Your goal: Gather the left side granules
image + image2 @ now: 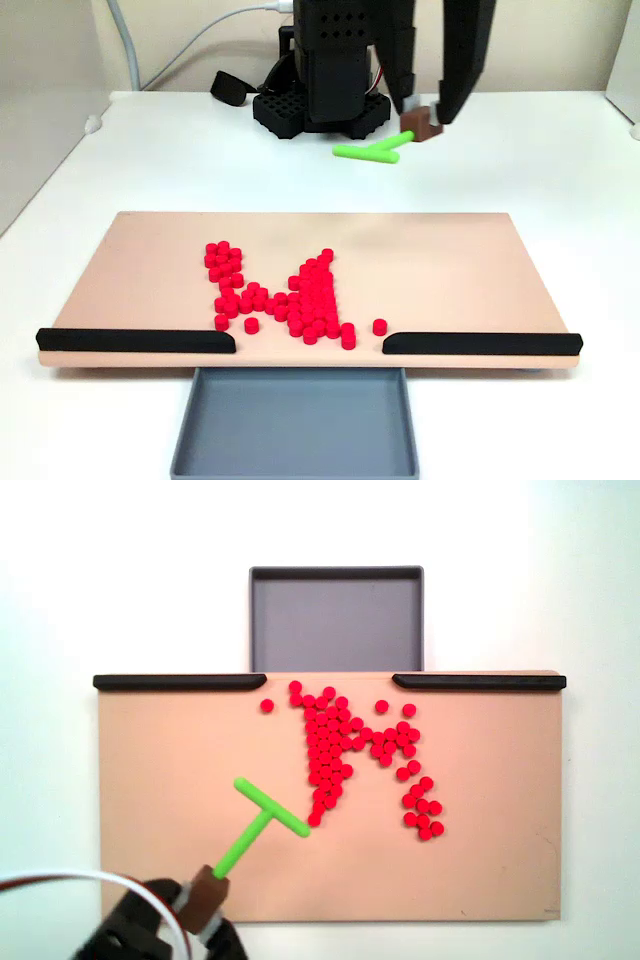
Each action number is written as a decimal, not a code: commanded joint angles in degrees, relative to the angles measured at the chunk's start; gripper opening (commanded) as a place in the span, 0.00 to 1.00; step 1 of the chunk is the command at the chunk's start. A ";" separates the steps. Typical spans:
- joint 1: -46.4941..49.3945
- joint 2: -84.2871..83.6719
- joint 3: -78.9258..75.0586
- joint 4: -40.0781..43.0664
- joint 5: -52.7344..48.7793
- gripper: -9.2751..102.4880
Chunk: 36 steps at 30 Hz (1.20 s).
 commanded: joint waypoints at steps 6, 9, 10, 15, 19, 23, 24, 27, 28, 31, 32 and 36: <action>7.12 7.29 6.06 0.18 -31.82 0.08; 8.70 4.92 6.06 0.26 -38.41 0.08; 9.40 3.96 6.06 0.26 -40.61 0.08; 12.13 1.93 5.98 2.46 -48.78 0.08; 12.92 0.62 5.10 2.81 -48.96 0.08; 13.27 1.32 5.10 2.81 -48.08 0.08; 13.27 1.58 5.10 2.46 -47.37 0.08; 13.10 2.02 5.45 2.11 -45.26 0.08; 13.10 1.85 5.36 2.11 -44.56 0.08; 13.18 1.49 5.10 2.11 -43.33 0.08; 13.18 1.49 5.10 2.11 -42.80 0.08; 12.04 1.93 5.10 2.11 -40.34 0.08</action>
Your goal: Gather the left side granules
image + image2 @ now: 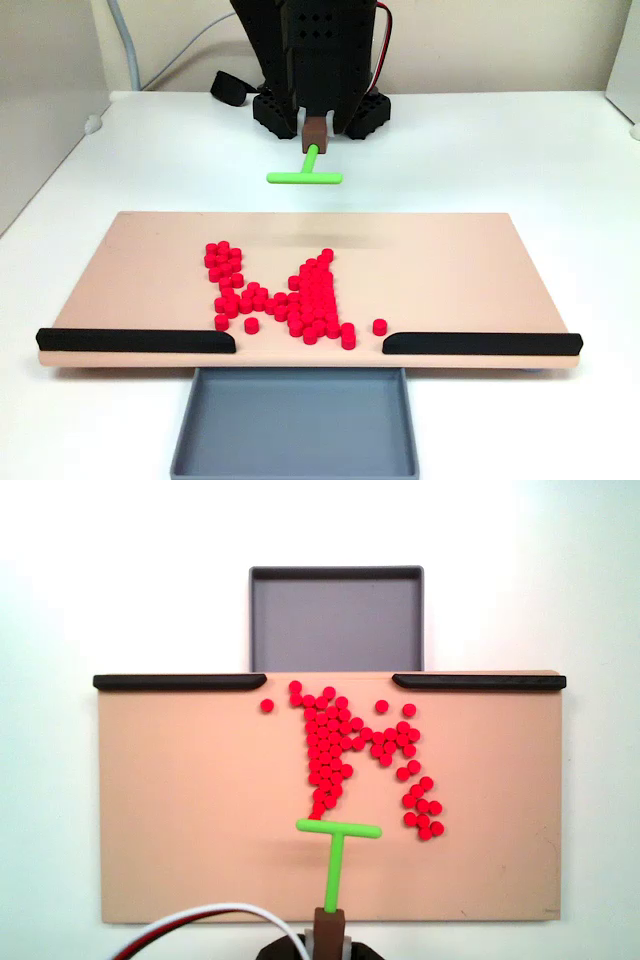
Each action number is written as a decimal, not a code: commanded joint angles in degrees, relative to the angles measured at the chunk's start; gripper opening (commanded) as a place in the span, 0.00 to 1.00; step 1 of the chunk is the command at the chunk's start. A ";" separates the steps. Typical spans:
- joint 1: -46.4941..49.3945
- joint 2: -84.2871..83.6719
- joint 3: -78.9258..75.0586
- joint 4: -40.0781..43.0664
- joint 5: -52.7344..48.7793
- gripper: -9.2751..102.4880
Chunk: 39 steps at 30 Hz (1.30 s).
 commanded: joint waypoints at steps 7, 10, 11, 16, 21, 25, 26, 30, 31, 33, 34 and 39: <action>-1.93 2.64 -0.70 -0.26 0.53 0.08; -2.02 2.72 -0.62 -0.26 -1.14 0.08; -2.02 2.72 -0.70 -0.26 -1.76 0.08; -1.67 2.46 -1.23 -0.35 -2.46 0.08; -2.90 3.52 -0.35 -0.26 -1.76 0.08; -3.16 2.99 -0.53 -0.26 -2.46 0.08; -2.99 2.99 -0.62 -0.26 -2.55 0.08; -2.29 2.90 -0.70 -0.26 -3.08 0.08; -2.20 2.90 -0.70 -0.26 -3.34 0.08; -1.93 2.81 -0.70 -0.26 -3.43 0.08; -1.93 2.72 -0.70 -0.26 -3.43 0.08; -1.85 2.81 -0.97 -0.26 -4.13 0.08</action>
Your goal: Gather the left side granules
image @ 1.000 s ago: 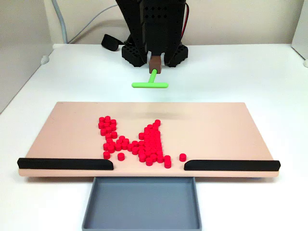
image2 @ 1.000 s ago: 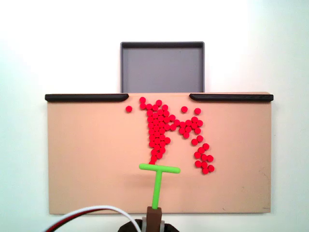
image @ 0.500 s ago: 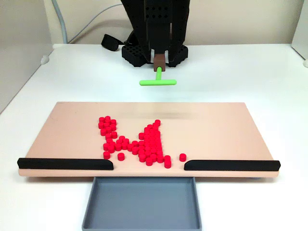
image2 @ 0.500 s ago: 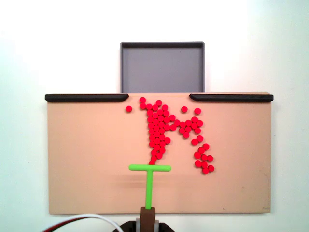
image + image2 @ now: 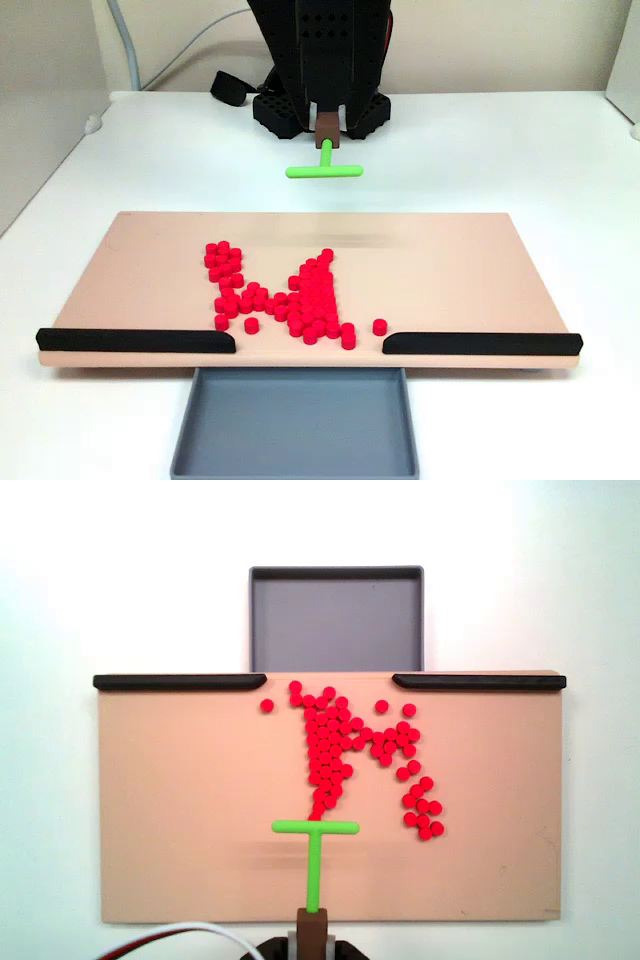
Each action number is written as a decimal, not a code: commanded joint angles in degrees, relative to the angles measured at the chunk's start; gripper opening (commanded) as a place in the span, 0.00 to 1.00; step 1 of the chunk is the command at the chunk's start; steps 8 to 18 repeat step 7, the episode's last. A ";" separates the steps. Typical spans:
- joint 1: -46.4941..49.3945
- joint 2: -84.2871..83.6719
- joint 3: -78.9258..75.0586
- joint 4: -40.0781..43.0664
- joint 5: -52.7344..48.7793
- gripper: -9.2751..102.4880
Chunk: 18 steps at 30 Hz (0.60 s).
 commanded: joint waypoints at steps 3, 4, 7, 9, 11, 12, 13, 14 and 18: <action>0.35 1.49 -0.88 -0.26 -1.05 0.08; 0.44 1.49 -0.88 -0.26 -1.14 0.08; 0.44 1.49 -0.88 -0.26 -1.49 0.08; 0.44 1.49 -0.88 -0.26 -1.49 0.08; 0.44 1.49 -0.88 -0.26 -1.49 0.08; 0.44 1.49 -0.88 -0.26 -1.49 0.08; 0.44 1.49 -0.88 -0.26 -1.49 0.08; 0.44 1.49 -0.88 -0.26 -1.49 0.08; 0.44 1.49 -0.88 -0.26 -1.49 0.08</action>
